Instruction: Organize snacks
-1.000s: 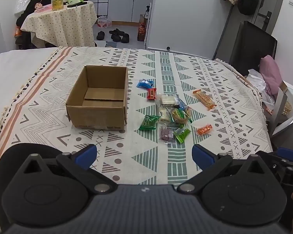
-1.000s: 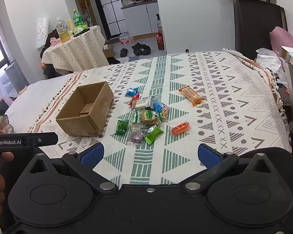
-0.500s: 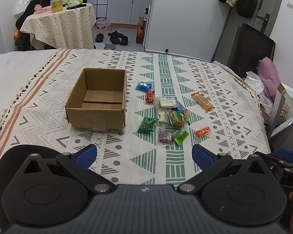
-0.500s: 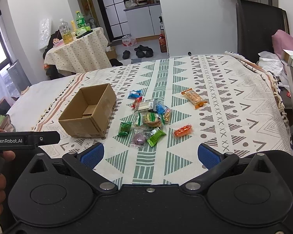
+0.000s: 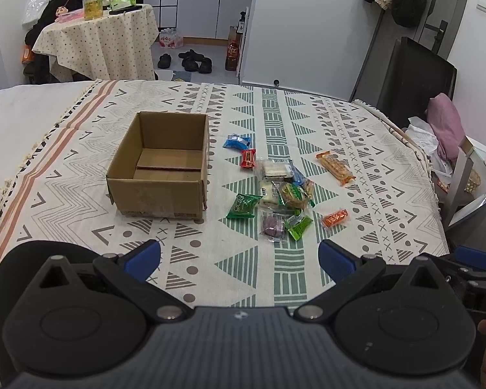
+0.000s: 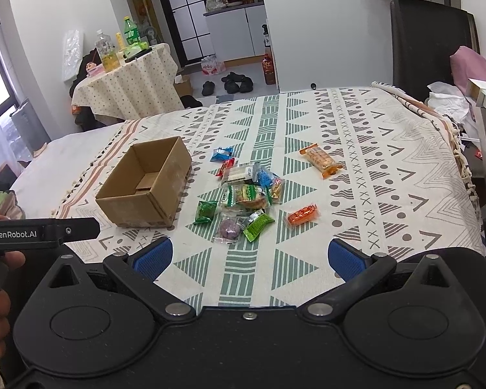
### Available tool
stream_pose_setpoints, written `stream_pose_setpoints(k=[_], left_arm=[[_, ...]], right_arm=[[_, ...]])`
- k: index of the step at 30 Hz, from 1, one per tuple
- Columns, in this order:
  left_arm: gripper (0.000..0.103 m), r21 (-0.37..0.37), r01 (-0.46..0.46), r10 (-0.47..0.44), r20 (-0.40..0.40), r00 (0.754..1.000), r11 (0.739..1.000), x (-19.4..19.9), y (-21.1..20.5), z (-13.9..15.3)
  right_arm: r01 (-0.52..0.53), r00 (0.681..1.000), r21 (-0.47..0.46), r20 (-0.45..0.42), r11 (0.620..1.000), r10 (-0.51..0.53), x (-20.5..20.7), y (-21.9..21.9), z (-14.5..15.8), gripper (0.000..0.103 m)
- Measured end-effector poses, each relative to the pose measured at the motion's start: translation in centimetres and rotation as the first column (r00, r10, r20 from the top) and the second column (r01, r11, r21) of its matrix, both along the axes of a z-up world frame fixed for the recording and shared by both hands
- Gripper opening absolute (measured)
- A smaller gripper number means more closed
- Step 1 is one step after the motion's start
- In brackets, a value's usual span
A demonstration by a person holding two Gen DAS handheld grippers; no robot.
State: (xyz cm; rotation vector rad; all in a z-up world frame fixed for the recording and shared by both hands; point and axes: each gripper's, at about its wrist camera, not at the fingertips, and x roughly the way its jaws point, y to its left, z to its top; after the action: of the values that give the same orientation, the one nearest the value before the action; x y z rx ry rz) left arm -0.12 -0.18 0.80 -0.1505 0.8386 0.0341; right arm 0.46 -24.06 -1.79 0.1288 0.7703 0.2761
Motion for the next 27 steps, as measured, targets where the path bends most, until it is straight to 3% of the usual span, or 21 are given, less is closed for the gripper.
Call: stream_pose_setpoints(k=[27], left_arm=[[0.103,-0.008,-0.01,0.01,0.001,1.0,1.0,-0.28,0.64,0.11]], right_arm=[[-0.009,1.0,-0.01,0.003,1.0,0.009,0.19,0.18,0.14,0.103]])
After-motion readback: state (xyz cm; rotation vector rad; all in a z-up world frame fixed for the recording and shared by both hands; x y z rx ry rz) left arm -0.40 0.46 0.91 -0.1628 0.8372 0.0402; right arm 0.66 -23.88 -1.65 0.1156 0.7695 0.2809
